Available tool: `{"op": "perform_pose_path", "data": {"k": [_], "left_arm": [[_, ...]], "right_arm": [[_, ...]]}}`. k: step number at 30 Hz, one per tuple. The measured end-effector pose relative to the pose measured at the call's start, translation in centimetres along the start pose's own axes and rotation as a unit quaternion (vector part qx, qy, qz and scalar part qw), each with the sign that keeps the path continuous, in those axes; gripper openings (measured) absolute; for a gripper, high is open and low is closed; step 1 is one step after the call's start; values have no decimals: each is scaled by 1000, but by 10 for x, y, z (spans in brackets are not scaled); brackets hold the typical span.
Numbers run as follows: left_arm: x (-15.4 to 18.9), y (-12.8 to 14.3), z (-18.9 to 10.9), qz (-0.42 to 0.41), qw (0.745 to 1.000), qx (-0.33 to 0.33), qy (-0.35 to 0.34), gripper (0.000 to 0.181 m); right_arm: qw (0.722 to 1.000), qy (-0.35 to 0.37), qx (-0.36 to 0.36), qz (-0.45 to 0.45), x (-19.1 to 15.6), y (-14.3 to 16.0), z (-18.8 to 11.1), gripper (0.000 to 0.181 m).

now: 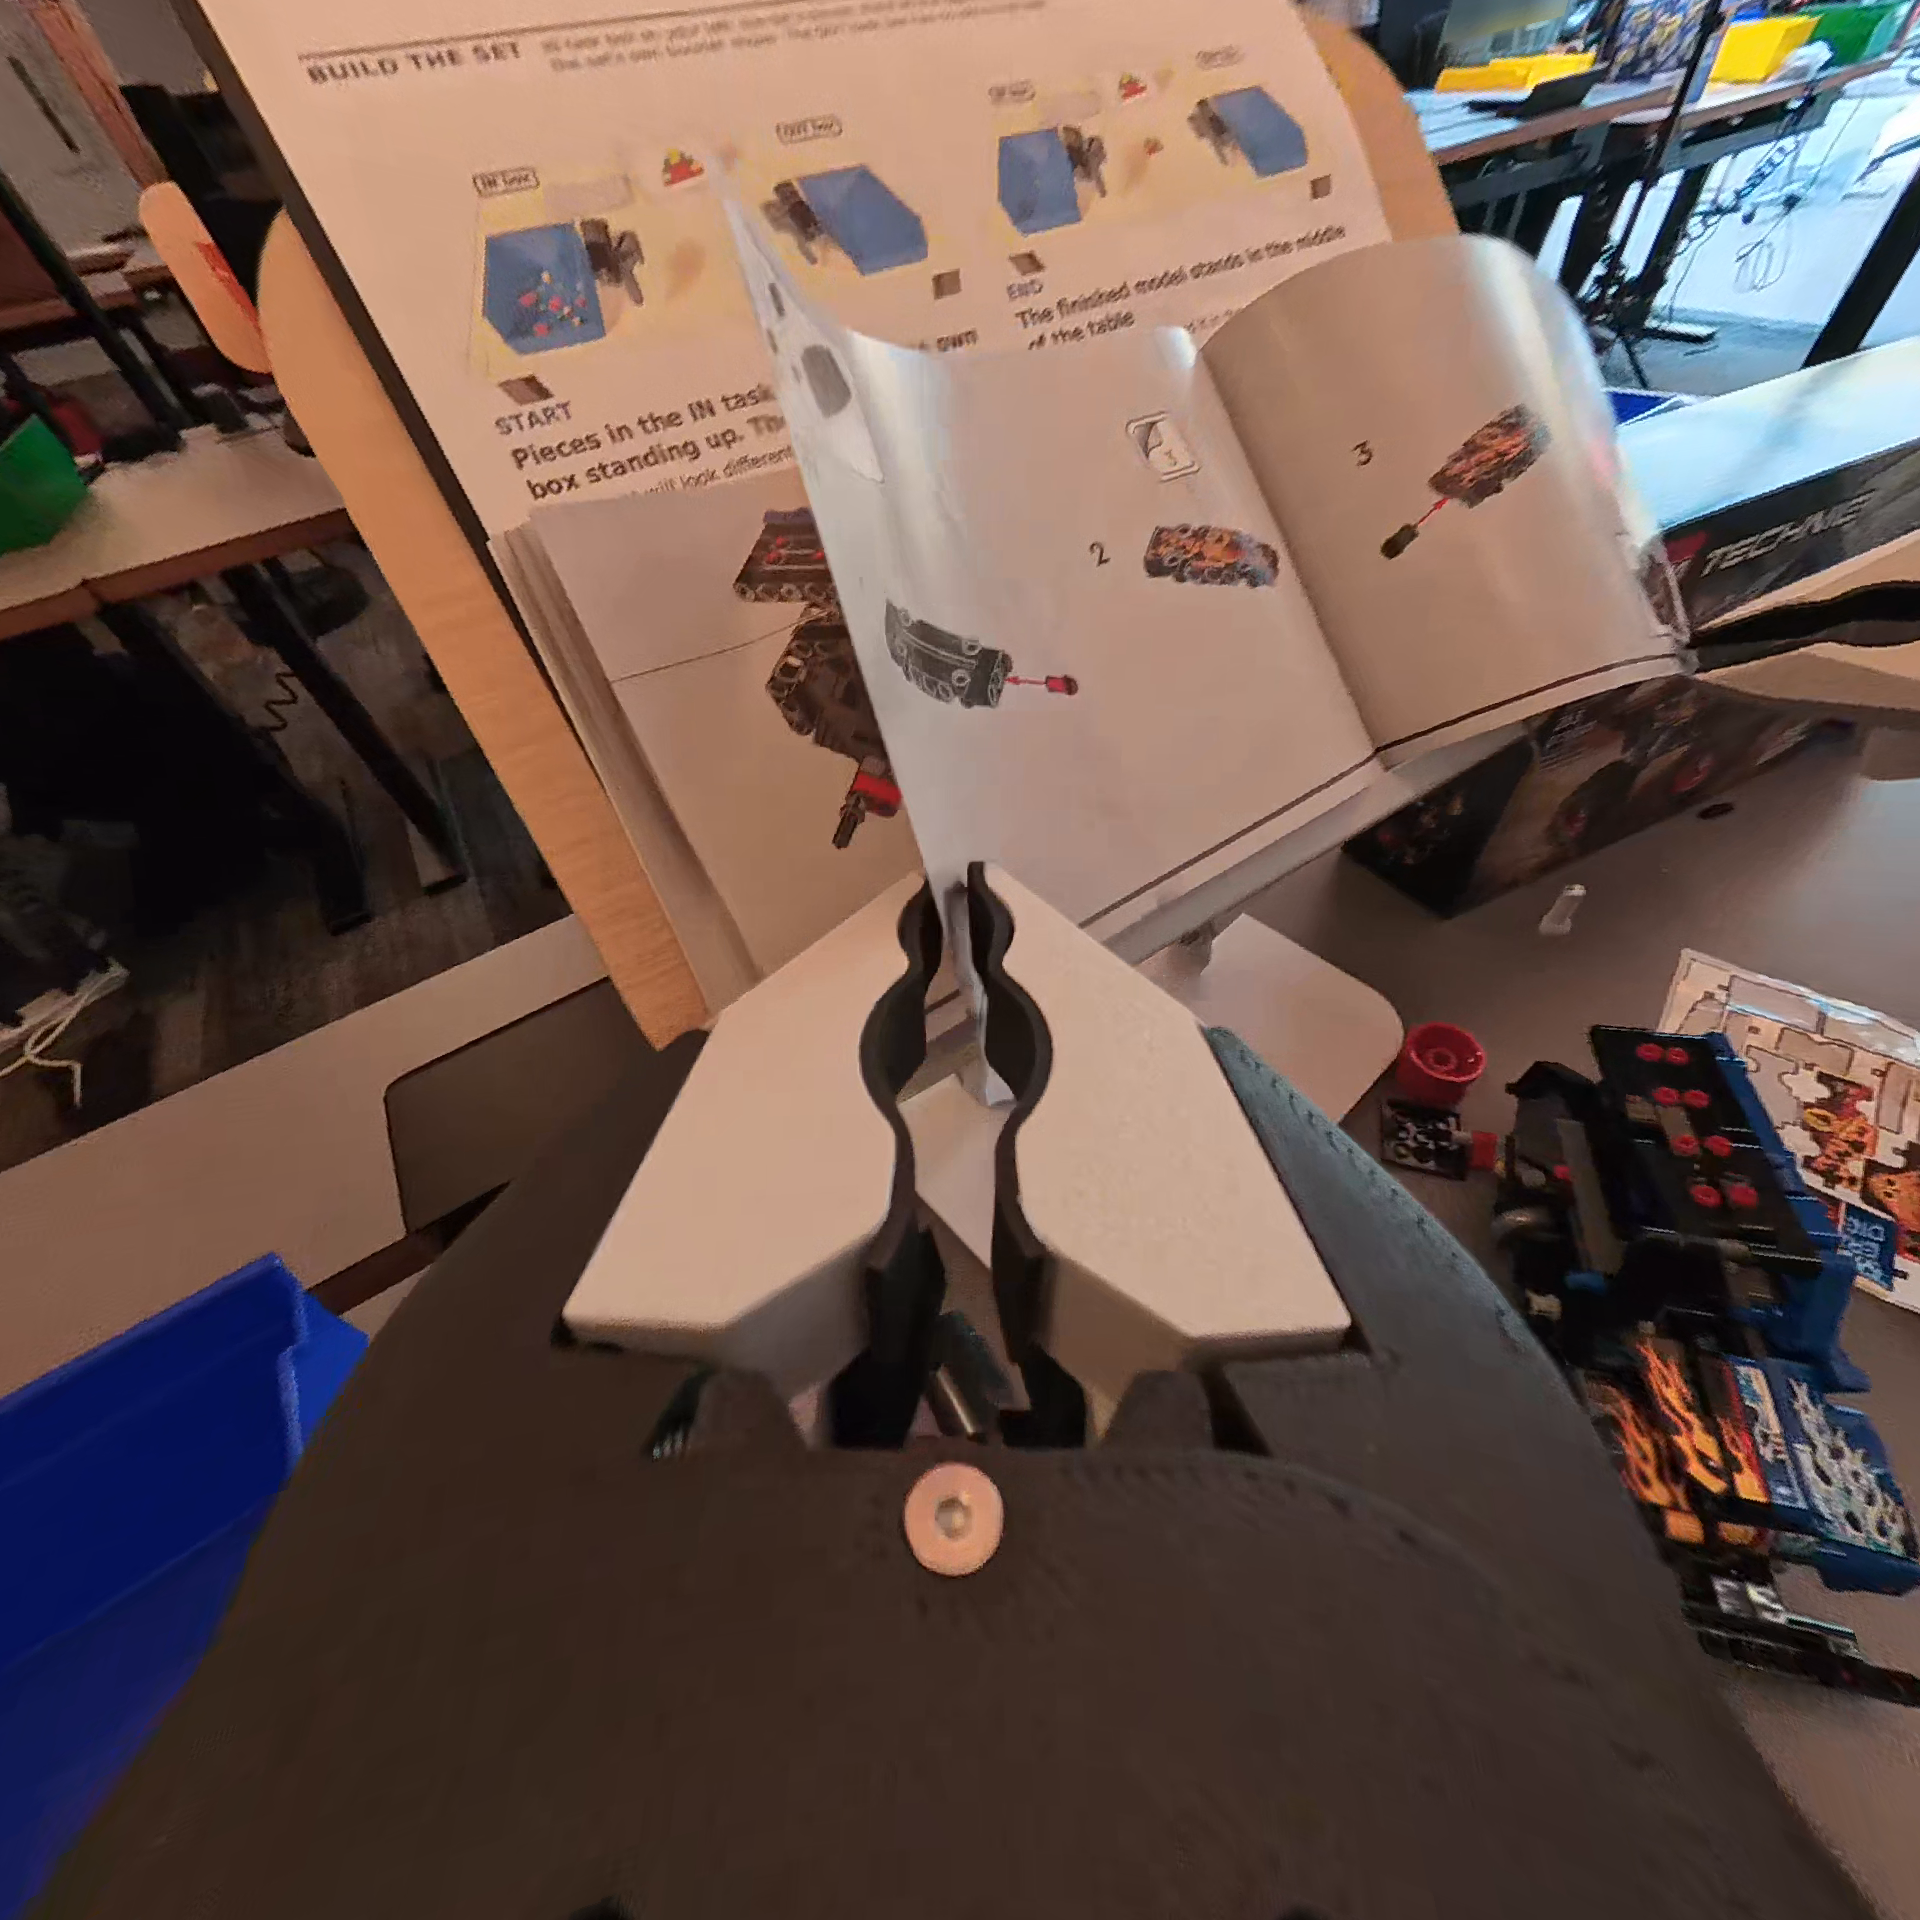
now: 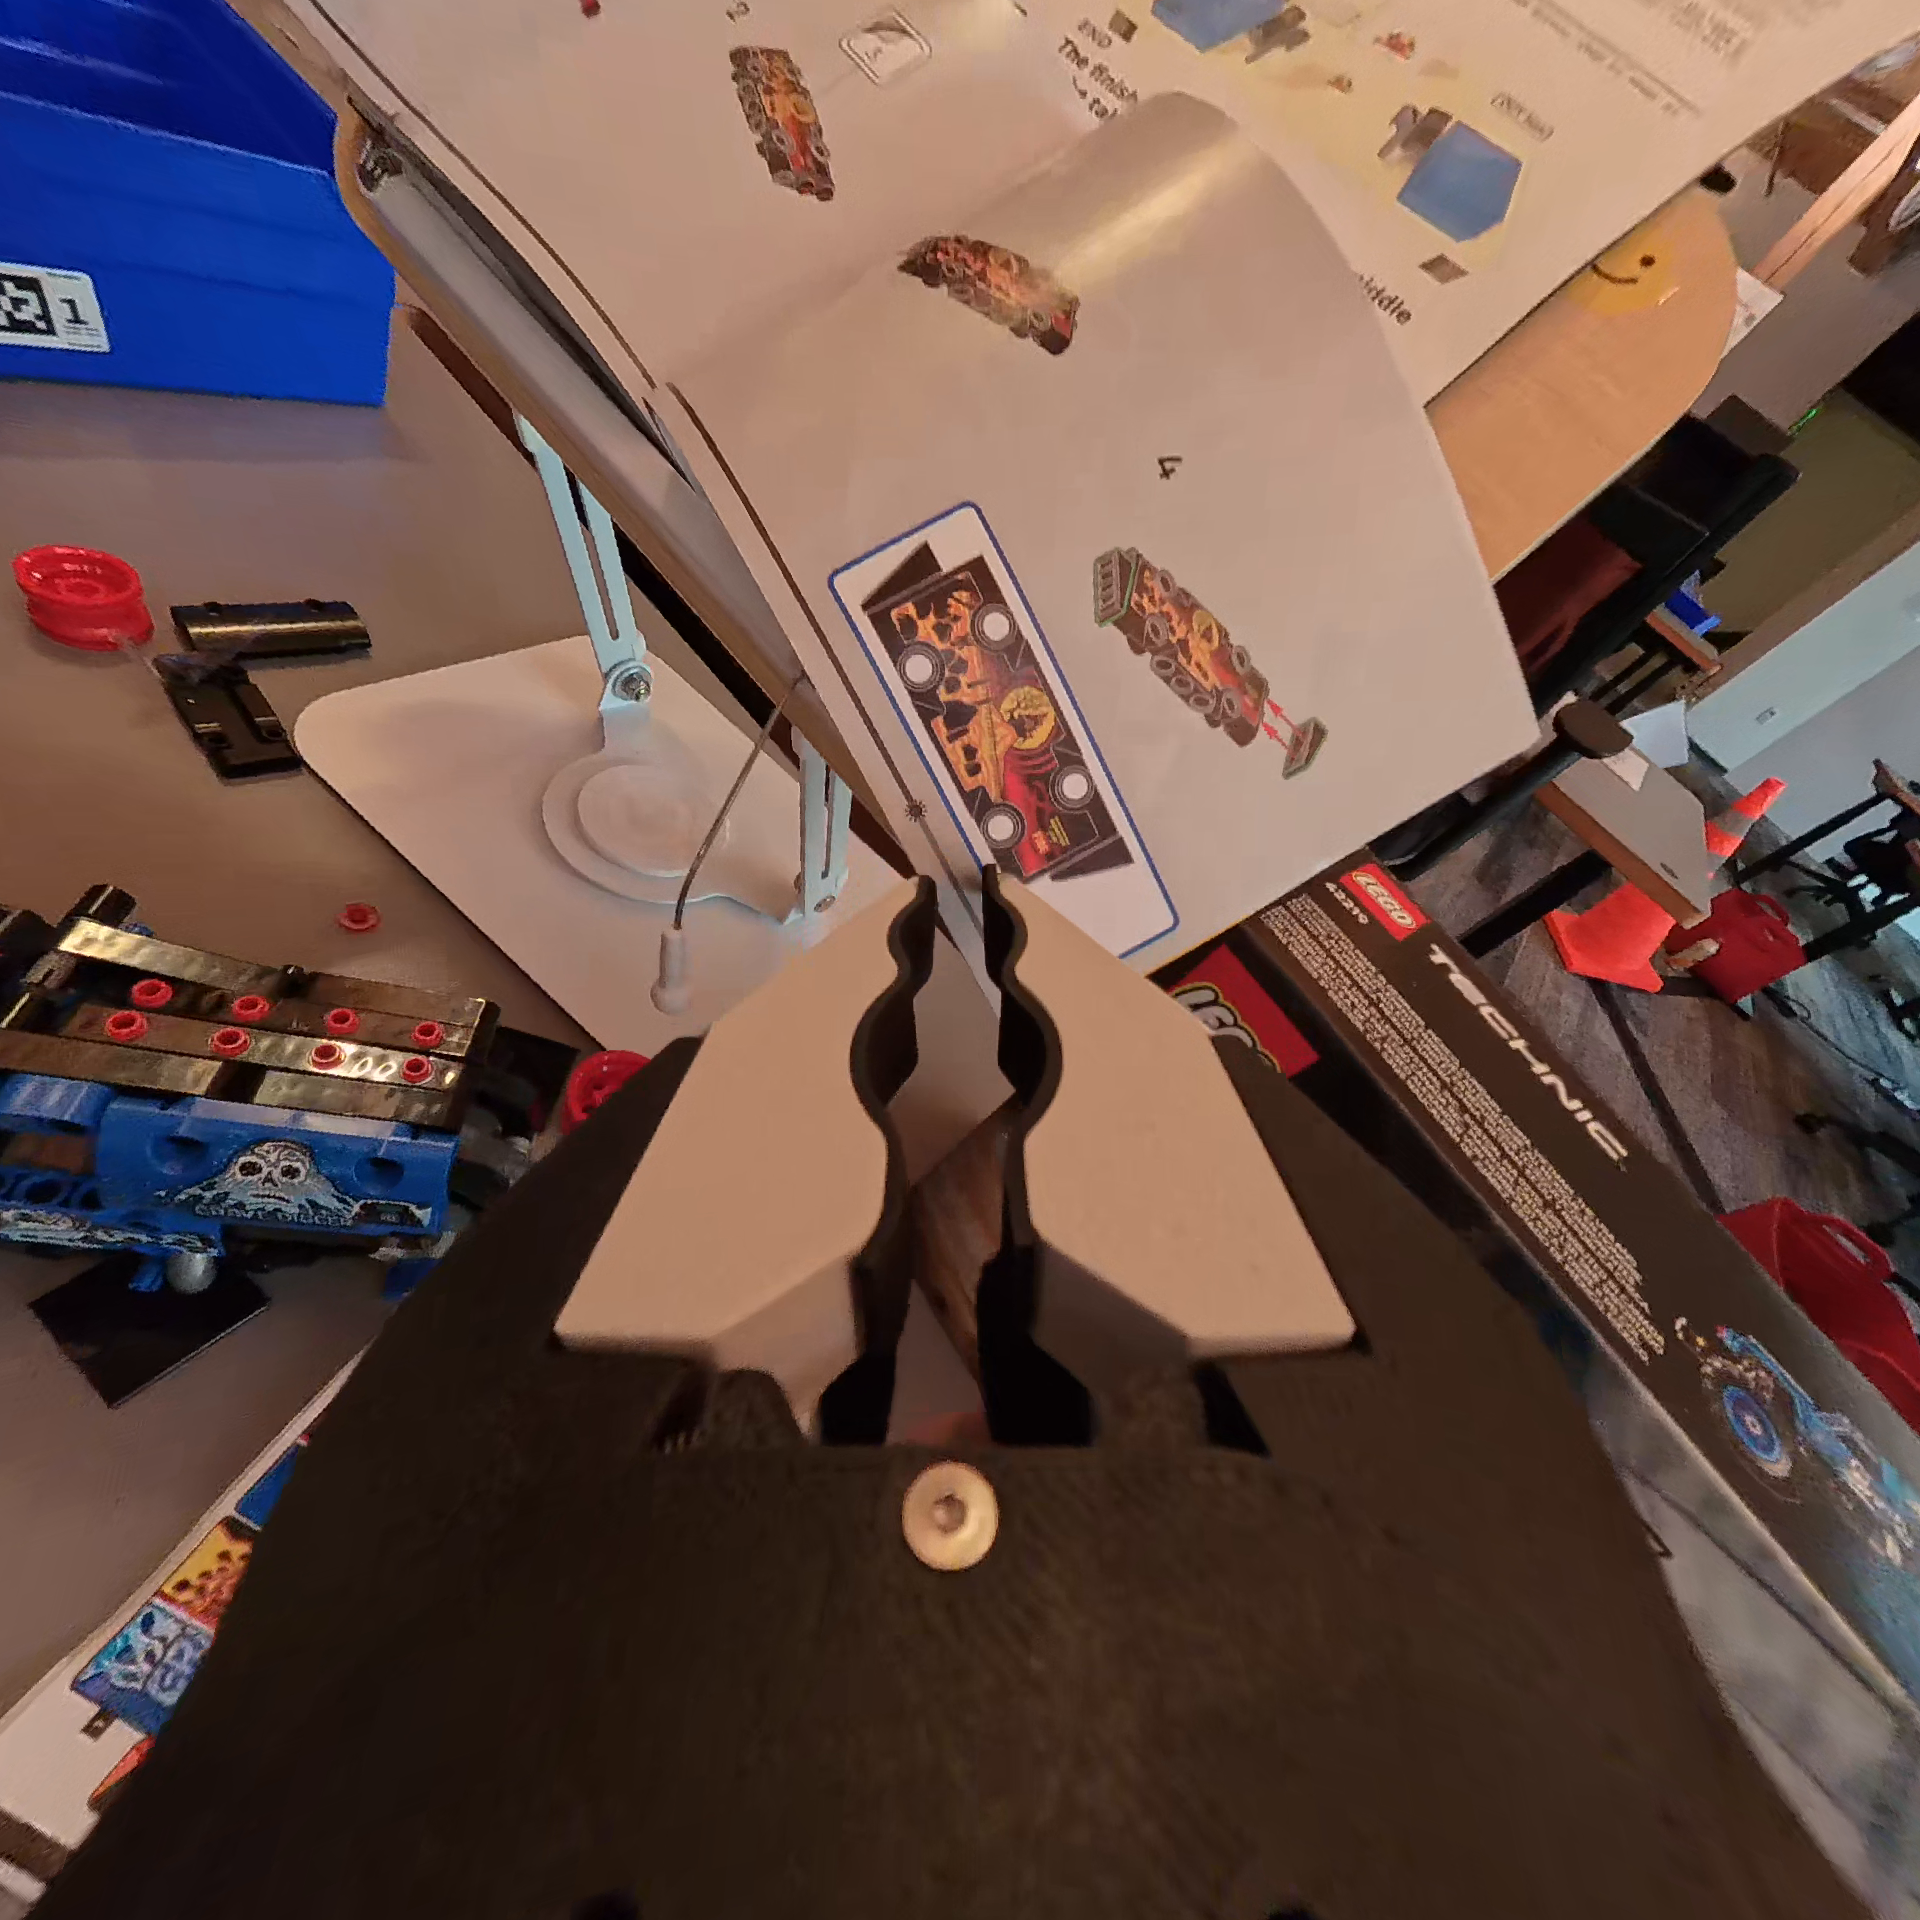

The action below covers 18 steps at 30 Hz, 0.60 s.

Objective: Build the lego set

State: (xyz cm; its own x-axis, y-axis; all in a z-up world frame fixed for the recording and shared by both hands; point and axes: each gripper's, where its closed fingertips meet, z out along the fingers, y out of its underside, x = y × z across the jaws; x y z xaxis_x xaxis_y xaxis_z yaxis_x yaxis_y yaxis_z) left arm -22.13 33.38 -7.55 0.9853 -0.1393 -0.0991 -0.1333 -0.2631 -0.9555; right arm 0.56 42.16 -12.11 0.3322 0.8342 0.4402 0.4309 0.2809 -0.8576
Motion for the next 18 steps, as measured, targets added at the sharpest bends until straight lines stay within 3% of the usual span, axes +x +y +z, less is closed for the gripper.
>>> {"op": "perform_pose_path", "data": {"k": [7,13,16,18], "left_arm": [[-13,0,-8,8,999,-12,-36,15],[-25,-13,-34,71,989,-49,-120,38],[14,-12,-46,127,987,-87,-52,36],[48,13,-46,163,976,-146,26,34]], "right_arm": [[1000,-3,0,10,8,-3,-8,14],[1000,4,18,19,20,-14,-21,17],[1000,9,24,15,24,-18,-27,16],[999,9,30,19,27,-20,-31,16]]}}
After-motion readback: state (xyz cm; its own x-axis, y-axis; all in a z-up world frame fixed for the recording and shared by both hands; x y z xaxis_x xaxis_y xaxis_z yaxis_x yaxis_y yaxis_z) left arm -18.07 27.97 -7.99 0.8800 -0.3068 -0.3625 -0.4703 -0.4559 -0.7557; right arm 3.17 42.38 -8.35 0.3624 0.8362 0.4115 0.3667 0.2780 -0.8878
